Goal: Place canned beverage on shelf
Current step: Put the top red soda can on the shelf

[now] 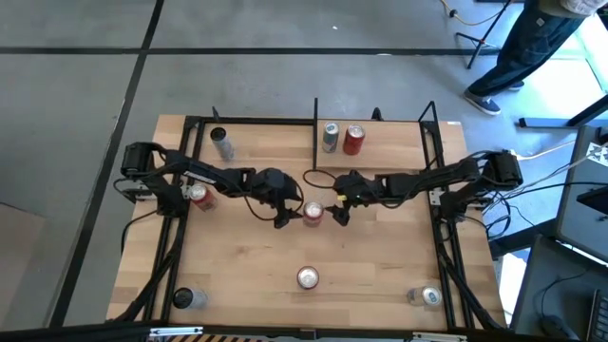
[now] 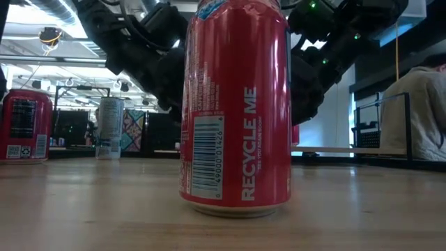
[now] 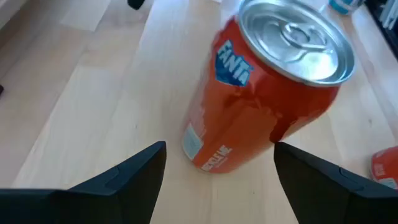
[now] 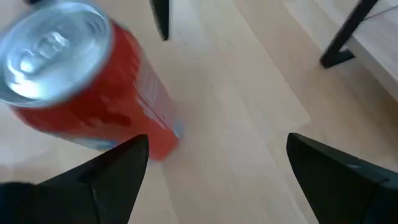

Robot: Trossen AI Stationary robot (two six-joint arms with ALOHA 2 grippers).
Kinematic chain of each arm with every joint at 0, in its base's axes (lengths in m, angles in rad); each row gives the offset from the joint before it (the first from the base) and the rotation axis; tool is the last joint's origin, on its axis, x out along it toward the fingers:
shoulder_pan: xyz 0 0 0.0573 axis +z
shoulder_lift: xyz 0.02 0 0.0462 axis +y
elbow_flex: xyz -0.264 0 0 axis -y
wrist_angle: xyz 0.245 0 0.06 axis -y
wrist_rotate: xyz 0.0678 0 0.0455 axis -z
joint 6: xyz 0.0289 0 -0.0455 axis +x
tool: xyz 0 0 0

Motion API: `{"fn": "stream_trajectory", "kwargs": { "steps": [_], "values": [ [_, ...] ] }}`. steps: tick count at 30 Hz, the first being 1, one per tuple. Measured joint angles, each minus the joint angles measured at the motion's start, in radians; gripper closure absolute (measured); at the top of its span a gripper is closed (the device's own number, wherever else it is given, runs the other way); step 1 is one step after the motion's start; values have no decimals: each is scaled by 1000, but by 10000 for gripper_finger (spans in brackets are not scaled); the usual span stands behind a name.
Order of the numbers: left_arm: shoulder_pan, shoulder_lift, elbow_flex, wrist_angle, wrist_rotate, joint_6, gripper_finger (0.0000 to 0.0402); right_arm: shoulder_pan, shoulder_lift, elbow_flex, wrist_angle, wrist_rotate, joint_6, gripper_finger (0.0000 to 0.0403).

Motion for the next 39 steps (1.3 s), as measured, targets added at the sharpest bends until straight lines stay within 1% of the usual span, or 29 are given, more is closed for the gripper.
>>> {"fn": "stream_trajectory", "kwargs": {
  "steps": [3, 6, 9, 12, 13, 15, 17, 19, 23, 27, 30, 32, 33, 36, 37, 39],
  "values": [
    [-10, -24, 0, -21, -5, -55, 109, 5, -14, 1, 23, -87, -22, 32],
    [-11, -55, 1, -43, -23, -66, 109, 29, -13, 1, 35, -181, -23, 32],
    [-8, -88, 2, -76, -34, -88, 109, 72, -13, 1, 40, -211, -24, 32],
    [-14, -115, 2, -81, -12, -99, 109, 110, -12, 0, 80, -191, -32, 32],
    [-18, -117, 2, -72, -10, -99, 109, 122, -8, 1, 104, -159, -41, 32],
    [-28, -115, 2, -71, -13, -94, 109, 139, 7, 1, 162, -55, -70, 32],
    [-38, -101, 2, -69, -42, -90, 109, 140, 37, 1, 233, 12, -98, 32],
    [-41, -81, 1, -71, -61, -89, 109, 139, 75, 1, 288, 10, -103, 32],
    [-42, -51, 0, -26, -46, -89, 108, 140, 153, 1, 389, 10, -109, 32],
    [-43, -44, 0, 13, -25, -88, 108, 140, 203, 1, 443, 42, -110, 32],
    [-43, -44, 0, 25, -22, -87, 108, 140, 215, 1, 469, 46, -117, 33],
    [-43, -44, 0, 25, -9, -88, 108, 140, 215, 11, 461, 51, -106, 45],
    [-43, -44, 0, 25, 2, -89, 108, 140, 215, 21, 447, 51, -102, 56],
    [-42, -75, 5, -6, 20, -95, 108, 140, 207, 51, 394, 50, -98, 114],
    [-42, -97, 18, -38, 21, -95, 108, 140, 205, 63, 379, 49, -98, 127],
    [-42, -142, 47, -125, 20, -95, 108, 140, 176, 72, 351, 39, -98, 127]
  ]
}}
